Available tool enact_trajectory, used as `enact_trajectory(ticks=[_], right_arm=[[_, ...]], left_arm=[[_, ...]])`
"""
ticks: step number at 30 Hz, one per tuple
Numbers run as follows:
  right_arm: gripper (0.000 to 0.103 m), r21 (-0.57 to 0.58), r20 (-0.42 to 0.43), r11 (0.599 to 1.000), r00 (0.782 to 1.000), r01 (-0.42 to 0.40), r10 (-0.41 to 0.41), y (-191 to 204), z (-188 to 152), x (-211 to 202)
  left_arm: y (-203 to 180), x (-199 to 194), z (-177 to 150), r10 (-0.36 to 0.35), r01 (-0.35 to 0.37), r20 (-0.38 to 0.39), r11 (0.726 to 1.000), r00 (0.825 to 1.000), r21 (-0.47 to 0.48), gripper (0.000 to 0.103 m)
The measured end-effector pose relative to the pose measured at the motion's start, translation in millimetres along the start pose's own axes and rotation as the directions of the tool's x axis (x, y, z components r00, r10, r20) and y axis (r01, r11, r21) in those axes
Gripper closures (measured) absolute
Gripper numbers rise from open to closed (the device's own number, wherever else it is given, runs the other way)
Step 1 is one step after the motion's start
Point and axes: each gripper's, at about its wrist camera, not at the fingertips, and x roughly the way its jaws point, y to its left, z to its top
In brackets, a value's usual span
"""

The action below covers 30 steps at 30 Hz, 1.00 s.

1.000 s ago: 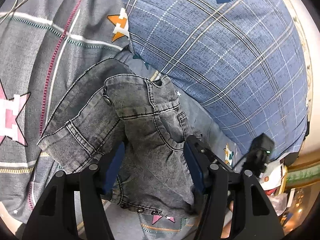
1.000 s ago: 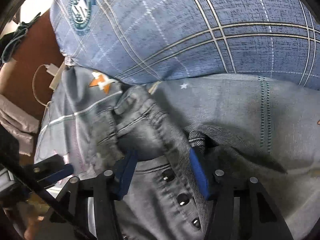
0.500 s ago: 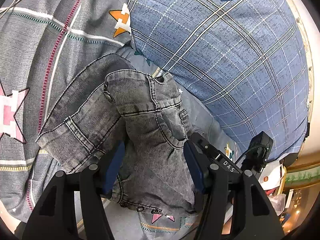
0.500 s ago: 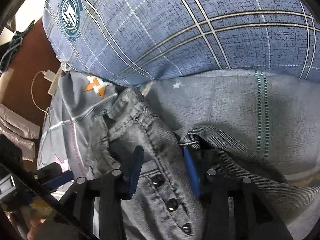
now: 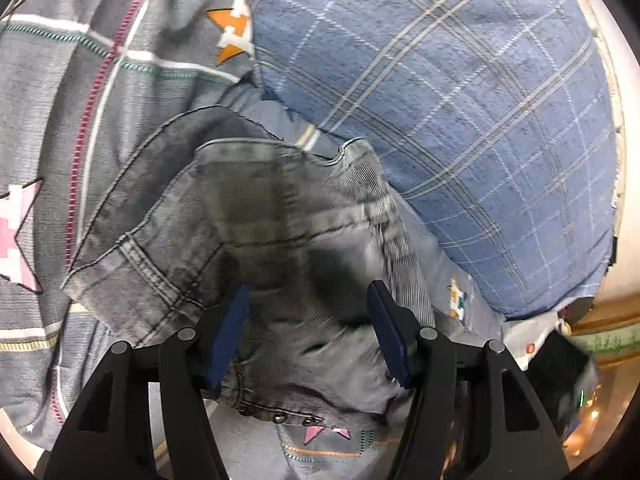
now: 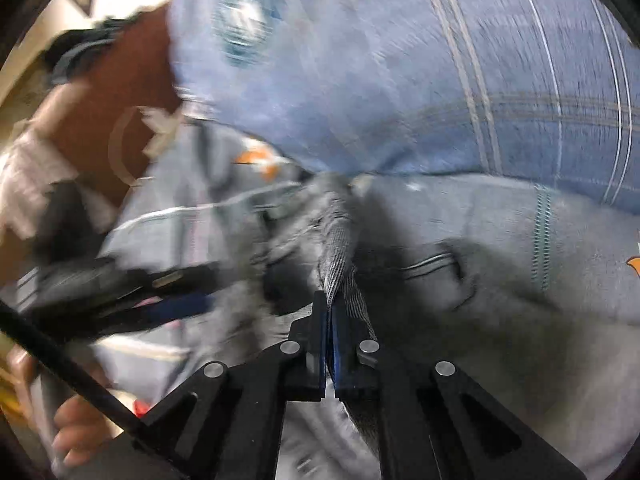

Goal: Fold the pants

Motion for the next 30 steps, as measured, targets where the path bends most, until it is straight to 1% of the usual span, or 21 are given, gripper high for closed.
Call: enact_trajectory(ticks=[3, 4, 6, 7, 8, 10, 11, 13, 15, 16, 17, 19, 20, 21, 22, 24, 25, 26, 27, 28, 30], right_arm=[[0.103, -0.012, -0.009, 0.998, 0.998, -0.061, 0.06, 17.1, -22.8, -7.2], [0.103, -0.016, -0.016, 0.997, 0.997, -0.074, 0.073, 21.4, -27.5, -5.2], [0.102, -0.025, -0.027, 0.997, 0.997, -0.071, 0.071, 27.6, -32.8, -2.1], [0.102, -0.027, -0.031, 0.997, 0.997, -0.07, 0.07, 32.0, -34.6, 1.4], [0.102, -0.023, -0.032, 0.997, 0.997, -0.077, 0.076, 35.5, -37.1, 3.7], [0.102, -0.04, -0.035, 0.994, 0.995, -0.099, 0.098, 46.3, -41.4, 5.2], [0.102, -0.063, -0.044, 0.992, 0.994, -0.105, 0.102, 53.0, -46.0, 7.3], [0.102, -0.08, -0.06, 0.991, 0.993, -0.105, 0.101, 58.0, -56.8, 9.1], [0.102, -0.063, -0.069, 0.993, 0.993, -0.104, 0.099, 58.8, -67.0, 15.0], [0.102, -0.047, -0.07, 0.994, 0.993, -0.102, 0.098, 58.6, -71.3, 16.7], [0.102, -0.036, -0.067, 0.994, 0.993, -0.102, 0.1, 57.9, -73.5, 16.2], [0.102, -0.016, -0.044, 0.994, 0.993, -0.109, 0.108, 60.9, -78.5, 8.7], [0.102, -0.024, -0.02, 0.994, 0.994, -0.103, 0.103, 64.5, -81.2, 2.9], [0.102, -0.031, 0.012, 0.995, 0.995, -0.095, 0.096, 66.9, -82.1, -4.0], [0.102, -0.03, 0.039, 0.995, 0.995, -0.095, 0.096, 68.7, -81.7, -8.5], [0.102, 0.007, 0.085, 0.994, 0.991, -0.106, 0.105, 67.3, -80.8, -11.4], [0.102, 0.021, 0.096, 0.994, 0.99, -0.108, 0.105, 65.9, -81.4, -9.5], [0.102, 0.036, 0.096, 0.994, 0.99, -0.106, 0.102, 64.3, -82.6, -3.5], [0.102, 0.058, 0.075, 0.993, 0.992, -0.107, 0.103, 60.9, -83.9, 6.5], [0.102, 0.076, 0.048, 0.991, 0.993, -0.108, 0.104, 58.4, -86.7, 15.5], [0.097, 0.138, -0.041, 0.984, 0.992, -0.11, 0.117, 47.2, -97.6, 44.1]], left_arm=[[-9.0, -5.2, -6.8, -0.043, 0.043, 0.008, 0.999, 0.999, 0.031, 0.042], [-11.7, -6.0, -9.8, -0.056, 0.055, 0.004, 0.998, 0.998, 0.04, 0.039], [-19.3, -6.1, -17.6, -0.069, 0.07, -0.01, 0.995, 0.998, 0.068, 0.035], [-22.7, -5.6, -20.1, -0.051, 0.052, -0.011, 0.995, 0.999, 0.083, 0.035], [-25.8, -3.1, -23.5, -0.01, 0.01, -0.007, 0.995, 1.0, 0.101, 0.035], [-21.9, 3.0, -25.3, 0.061, -0.06, -0.004, 0.995, 0.998, 0.08, 0.035], [-16.0, 7.0, -23.9, 0.076, -0.075, -0.018, 0.996, 0.997, 0.049, 0.035], [-4.9, 8.8, -19.2, 0.073, -0.073, -0.029, 0.997, 0.997, -0.003, 0.036], [5.5, 2.7, -17.6, 0.081, -0.082, -0.012, 0.996, 0.997, -0.026, 0.055], [8.8, -0.1, -19.9, 0.093, -0.093, -0.007, 0.995, 0.996, -0.03, 0.08], [13.2, -5.5, -24.3, 0.097, -0.097, 0.003, 0.994, 0.995, -0.04, 0.089], [20.7, -25.1, -37.4, 0.012, -0.008, 0.065, 0.997, 0.998, -0.073, 0.093], [21.6, -38.6, -45.1, -0.039, 0.047, 0.116, 0.997, 0.993, -0.066, 0.094], [22.0, -50.8, -52.1, -0.102, 0.111, 0.173, 0.993, 0.98, -0.045, 0.094], [22.9, -56.6, -54.9, -0.143, 0.152, 0.208, 0.988, 0.968, -0.03, 0.094], [30.4, -57.7, -56.1, -0.2, 0.213, 0.25, 0.977, 0.947, -0.027, 0.094], [36.0, -54.7, -57.0, -0.201, 0.217, 0.259, 0.975, 0.945, -0.034, 0.094], [42.7, -49.1, -58.1, -0.171, 0.19, 0.261, 0.98, 0.95, -0.05, 0.094], [52.1, -38.8, -60.7, -0.11, 0.132, 0.248, 0.988, 0.962, -0.074, 0.094], [60.1, -30.6, -64.4, -0.068, 0.093, 0.235, 0.991, 0.97, -0.096, 0.094], [84.9, -11.3, -77.6, 0.015, 0.016, 0.187, 0.986, 0.982, -0.163, 0.094]])
